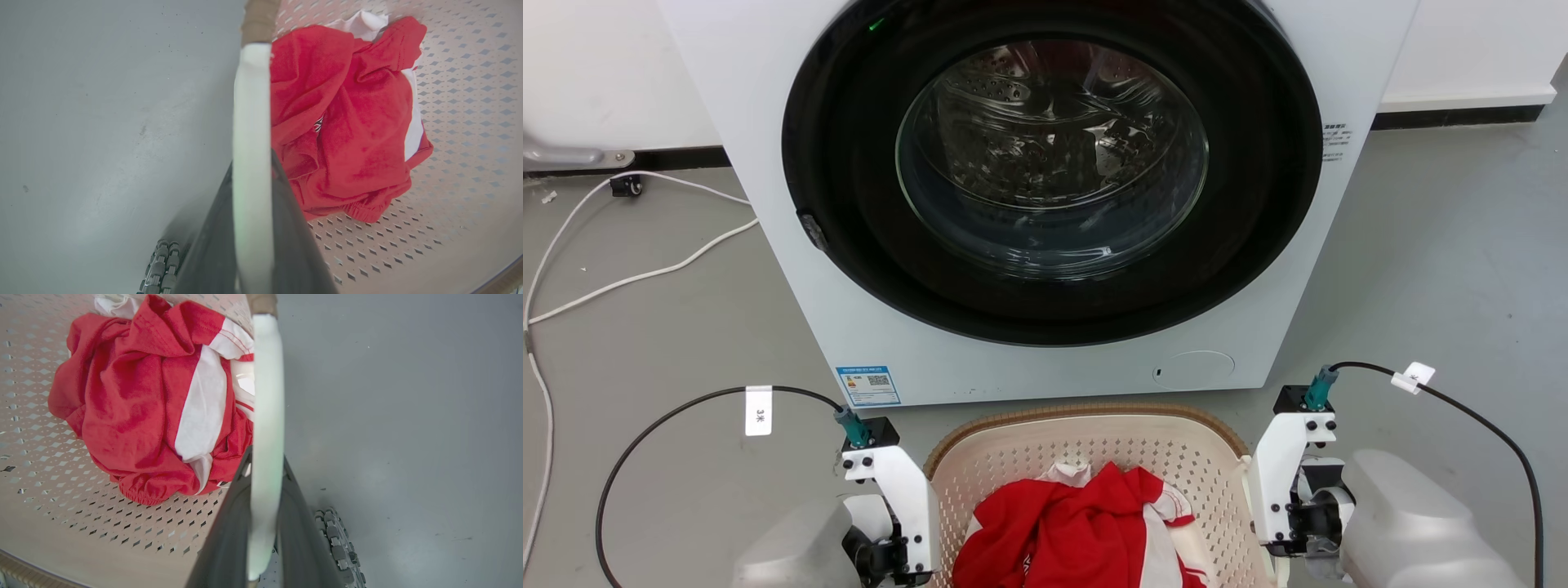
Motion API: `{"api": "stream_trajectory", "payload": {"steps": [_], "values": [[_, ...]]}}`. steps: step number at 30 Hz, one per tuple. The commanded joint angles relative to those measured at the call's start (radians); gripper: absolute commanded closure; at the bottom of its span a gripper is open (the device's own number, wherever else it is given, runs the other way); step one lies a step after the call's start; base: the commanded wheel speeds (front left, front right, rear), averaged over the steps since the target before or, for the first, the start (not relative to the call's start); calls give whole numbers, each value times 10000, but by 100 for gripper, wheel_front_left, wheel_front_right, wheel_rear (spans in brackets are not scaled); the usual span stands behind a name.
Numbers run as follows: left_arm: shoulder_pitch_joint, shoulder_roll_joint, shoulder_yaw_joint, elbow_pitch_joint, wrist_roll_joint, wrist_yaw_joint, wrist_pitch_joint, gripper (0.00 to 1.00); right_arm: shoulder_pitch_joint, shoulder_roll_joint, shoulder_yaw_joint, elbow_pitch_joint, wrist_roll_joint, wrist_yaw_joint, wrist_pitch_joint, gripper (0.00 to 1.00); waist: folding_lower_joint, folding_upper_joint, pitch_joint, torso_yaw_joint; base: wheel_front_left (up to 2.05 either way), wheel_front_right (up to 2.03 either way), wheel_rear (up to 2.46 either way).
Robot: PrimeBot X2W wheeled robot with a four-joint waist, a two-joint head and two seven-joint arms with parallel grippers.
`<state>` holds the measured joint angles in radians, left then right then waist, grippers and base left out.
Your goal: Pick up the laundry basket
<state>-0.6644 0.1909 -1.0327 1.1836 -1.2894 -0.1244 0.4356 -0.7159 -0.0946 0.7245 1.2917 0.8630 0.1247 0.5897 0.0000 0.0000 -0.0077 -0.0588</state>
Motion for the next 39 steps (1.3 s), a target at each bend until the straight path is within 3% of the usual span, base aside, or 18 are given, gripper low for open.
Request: {"api": "stream_trajectory", "payload": {"steps": [1, 39], "values": [[-109, -163, -31, -108, -57, -115, -56, 100, 5, 143, 19, -65, 80, 109, -24, 100, 0, 0, -4, 4, 0, 0, 0], [-138, -128, -385, -47, -412, -116, -203, 100, 108, 138, 71, -54, 244, 110, 42, 100, 0, 0, -14, 32, 0, 0, 0]]}}
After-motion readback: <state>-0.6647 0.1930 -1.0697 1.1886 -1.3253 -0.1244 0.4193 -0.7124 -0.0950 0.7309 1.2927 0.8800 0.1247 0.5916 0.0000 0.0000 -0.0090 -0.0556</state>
